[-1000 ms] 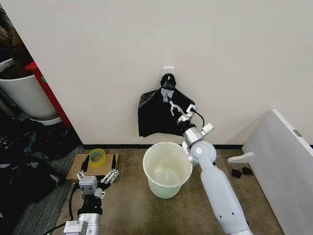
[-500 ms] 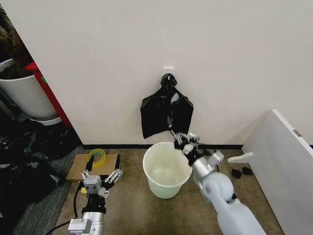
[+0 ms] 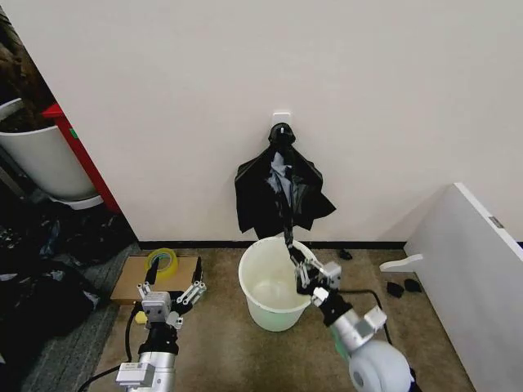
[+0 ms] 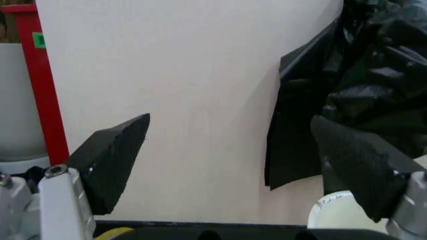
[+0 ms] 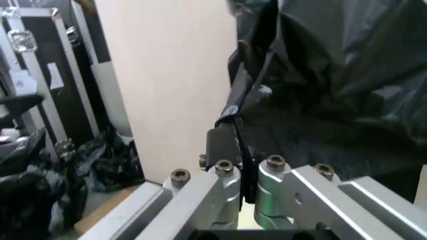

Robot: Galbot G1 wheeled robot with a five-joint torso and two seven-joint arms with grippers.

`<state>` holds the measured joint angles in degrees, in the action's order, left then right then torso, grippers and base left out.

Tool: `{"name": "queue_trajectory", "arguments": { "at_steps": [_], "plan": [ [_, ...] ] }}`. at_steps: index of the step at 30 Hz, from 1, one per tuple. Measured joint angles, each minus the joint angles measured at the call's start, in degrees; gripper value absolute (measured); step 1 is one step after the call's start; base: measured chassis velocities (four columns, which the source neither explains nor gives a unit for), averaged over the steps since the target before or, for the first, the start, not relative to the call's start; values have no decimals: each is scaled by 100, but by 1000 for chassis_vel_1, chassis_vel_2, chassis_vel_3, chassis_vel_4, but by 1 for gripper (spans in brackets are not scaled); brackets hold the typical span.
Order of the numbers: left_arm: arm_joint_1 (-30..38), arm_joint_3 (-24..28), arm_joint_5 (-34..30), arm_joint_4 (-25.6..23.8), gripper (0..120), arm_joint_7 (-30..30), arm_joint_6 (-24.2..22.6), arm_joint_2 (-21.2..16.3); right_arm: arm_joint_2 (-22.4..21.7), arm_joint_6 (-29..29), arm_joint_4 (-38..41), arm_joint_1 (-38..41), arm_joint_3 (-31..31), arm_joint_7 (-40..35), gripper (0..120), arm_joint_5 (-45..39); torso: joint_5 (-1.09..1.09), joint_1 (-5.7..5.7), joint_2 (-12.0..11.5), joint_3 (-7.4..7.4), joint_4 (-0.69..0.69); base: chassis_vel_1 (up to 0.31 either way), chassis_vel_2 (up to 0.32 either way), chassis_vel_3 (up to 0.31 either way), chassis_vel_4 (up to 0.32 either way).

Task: Place the garbage bag over the trash bin.

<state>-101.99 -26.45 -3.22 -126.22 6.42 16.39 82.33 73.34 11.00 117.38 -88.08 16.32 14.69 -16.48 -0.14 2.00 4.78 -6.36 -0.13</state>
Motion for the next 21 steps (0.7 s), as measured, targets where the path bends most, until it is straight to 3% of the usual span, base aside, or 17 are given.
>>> {"name": "queue_trajectory", "arguments": {
  "at_steps": [21],
  "plan": [
    [3, 14, -87, -26, 93, -4, -4, -127, 26, 848, 188, -1400, -119, 133, 0, 1053, 0, 1, 0, 0, 0, 0, 0, 0, 0]
  ]
}}
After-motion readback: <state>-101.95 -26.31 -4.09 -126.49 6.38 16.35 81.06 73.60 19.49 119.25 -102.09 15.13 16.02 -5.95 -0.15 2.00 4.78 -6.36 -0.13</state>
